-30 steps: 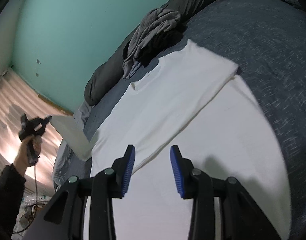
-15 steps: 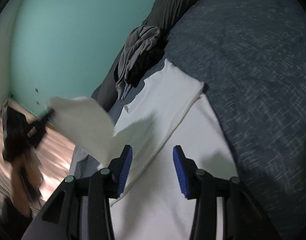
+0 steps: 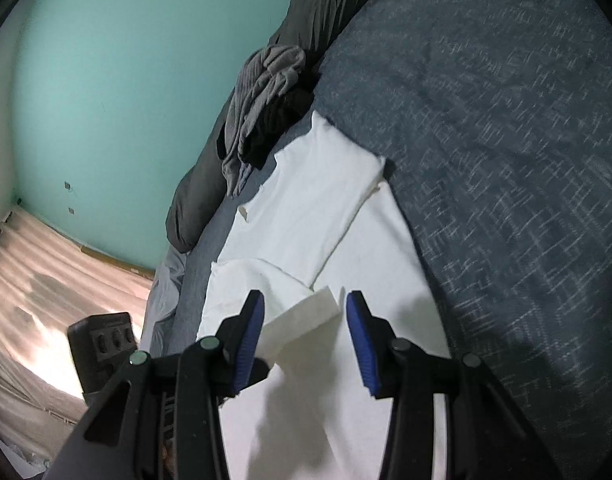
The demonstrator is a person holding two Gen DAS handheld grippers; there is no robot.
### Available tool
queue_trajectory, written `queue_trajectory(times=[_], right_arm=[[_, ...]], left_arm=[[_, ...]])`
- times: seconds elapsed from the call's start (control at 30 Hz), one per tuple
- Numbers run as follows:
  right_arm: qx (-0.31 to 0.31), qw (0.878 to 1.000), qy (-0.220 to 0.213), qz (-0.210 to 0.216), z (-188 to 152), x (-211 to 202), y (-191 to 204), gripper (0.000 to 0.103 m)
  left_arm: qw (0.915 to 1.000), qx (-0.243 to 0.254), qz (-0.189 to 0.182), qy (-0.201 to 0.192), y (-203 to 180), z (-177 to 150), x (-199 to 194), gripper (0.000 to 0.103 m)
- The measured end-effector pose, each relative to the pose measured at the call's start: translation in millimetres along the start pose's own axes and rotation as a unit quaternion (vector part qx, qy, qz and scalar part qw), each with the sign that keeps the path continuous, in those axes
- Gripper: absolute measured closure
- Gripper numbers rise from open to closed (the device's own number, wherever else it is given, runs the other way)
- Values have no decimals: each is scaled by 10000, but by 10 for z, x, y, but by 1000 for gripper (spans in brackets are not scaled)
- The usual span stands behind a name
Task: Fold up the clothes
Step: 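Carry the sleeve across the shirt body with the left gripper and release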
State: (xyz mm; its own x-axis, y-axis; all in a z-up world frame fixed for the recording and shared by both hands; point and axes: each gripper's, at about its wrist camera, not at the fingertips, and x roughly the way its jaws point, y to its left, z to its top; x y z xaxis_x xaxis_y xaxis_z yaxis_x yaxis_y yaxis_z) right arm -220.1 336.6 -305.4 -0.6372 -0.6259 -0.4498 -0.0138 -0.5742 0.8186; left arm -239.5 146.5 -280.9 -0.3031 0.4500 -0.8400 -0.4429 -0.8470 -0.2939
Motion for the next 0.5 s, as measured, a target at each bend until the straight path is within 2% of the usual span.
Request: queue_trajectory(times=[0.1, 0.17, 0.33, 0.5], right_arm=[[1, 9999, 137, -7, -28, 88, 15, 50], [-30, 9996, 290, -47, -59, 160, 35, 48], [19, 9983, 514, -284, -147, 303, 0, 48], [-114, 9965, 625, -543, -167, 435, 4, 48]], left_arm=[[9999, 66, -80, -98, 34, -57, -187, 66], [9997, 89, -153, -145, 66, -101, -320, 65], [9995, -76, 137, -257, 360, -172, -560, 65], [9961, -592, 614, -233, 936, -380, -623, 65]])
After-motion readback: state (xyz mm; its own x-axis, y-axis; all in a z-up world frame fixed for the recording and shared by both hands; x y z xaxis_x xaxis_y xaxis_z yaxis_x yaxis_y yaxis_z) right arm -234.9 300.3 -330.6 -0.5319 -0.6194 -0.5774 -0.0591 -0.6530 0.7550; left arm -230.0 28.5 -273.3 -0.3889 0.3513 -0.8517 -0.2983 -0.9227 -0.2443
